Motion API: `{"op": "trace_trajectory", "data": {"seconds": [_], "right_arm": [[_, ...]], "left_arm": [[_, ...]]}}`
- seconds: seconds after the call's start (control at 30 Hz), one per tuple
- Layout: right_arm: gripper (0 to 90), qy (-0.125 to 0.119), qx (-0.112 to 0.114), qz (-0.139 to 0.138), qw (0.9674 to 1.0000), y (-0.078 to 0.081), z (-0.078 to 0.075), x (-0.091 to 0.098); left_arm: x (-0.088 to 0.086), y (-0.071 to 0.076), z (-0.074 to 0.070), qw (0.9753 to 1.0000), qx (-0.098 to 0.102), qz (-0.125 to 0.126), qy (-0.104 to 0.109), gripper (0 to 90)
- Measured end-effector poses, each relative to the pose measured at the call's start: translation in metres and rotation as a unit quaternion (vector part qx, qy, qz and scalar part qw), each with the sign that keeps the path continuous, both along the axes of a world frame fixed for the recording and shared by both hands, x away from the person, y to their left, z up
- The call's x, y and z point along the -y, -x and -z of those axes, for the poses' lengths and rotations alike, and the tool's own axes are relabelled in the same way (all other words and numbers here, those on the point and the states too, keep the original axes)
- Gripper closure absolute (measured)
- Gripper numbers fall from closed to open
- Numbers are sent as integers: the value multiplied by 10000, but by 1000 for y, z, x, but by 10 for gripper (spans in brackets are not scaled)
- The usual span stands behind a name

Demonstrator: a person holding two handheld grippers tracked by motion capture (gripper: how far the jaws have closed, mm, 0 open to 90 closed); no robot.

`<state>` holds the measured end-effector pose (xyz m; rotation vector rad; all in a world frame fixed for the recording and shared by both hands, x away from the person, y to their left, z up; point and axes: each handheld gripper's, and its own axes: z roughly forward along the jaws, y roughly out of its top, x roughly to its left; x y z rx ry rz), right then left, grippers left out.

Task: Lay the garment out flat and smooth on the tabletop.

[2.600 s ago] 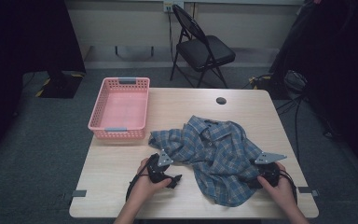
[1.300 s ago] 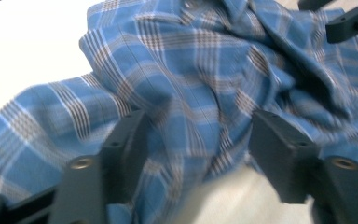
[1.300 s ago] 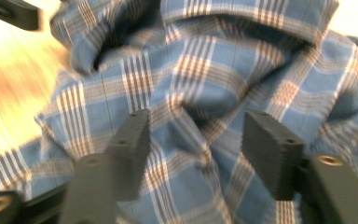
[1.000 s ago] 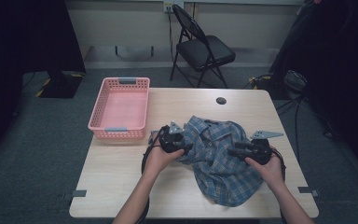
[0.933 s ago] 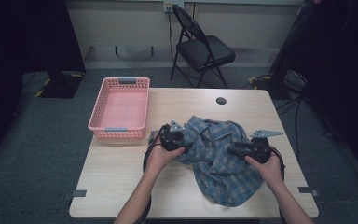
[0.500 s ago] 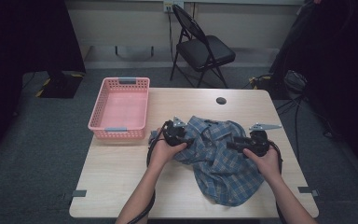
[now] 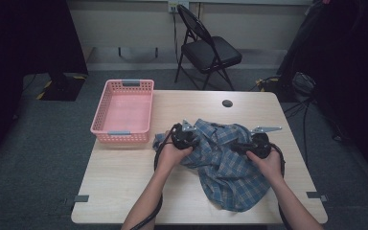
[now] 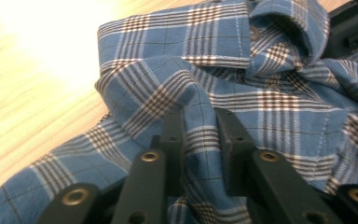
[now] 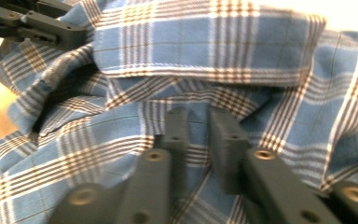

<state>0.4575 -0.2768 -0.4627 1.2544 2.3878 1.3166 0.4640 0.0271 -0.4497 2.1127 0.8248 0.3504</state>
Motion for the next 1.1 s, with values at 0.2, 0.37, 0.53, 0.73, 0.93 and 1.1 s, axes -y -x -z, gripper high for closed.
{"op": "trace_trajectory", "data": {"seconds": [0.2, 0.37, 0.53, 0.73, 0.93, 1.1], "right_arm": [[867, 64, 197, -161, 9997, 4, -13, 2], [868, 25, 369, -176, 9992, 7, -28, 7], [869, -18, 491, -174, 9986, 10, -41, 12], [871, -47, 509, -234, 9984, 12, -46, 14], [870, 53, 435, -325, 9985, 15, -35, 8], [870, 72, 354, -338, 9988, 13, -28, 5]], "left_arm": [[-5, 4, -11, 9997, 185, 188, 4, 813], [-9, 9, -21, 9989, 379, 253, 98, 810], [-11, 12, -28, 9982, 482, 315, 135, 808], [-12, 17, -31, 9979, 495, 367, 191, 798], [-13, 17, -20, 9991, 287, 282, 157, 753], [-13, 10, -16, 9993, 267, 217, 148, 669]]}}
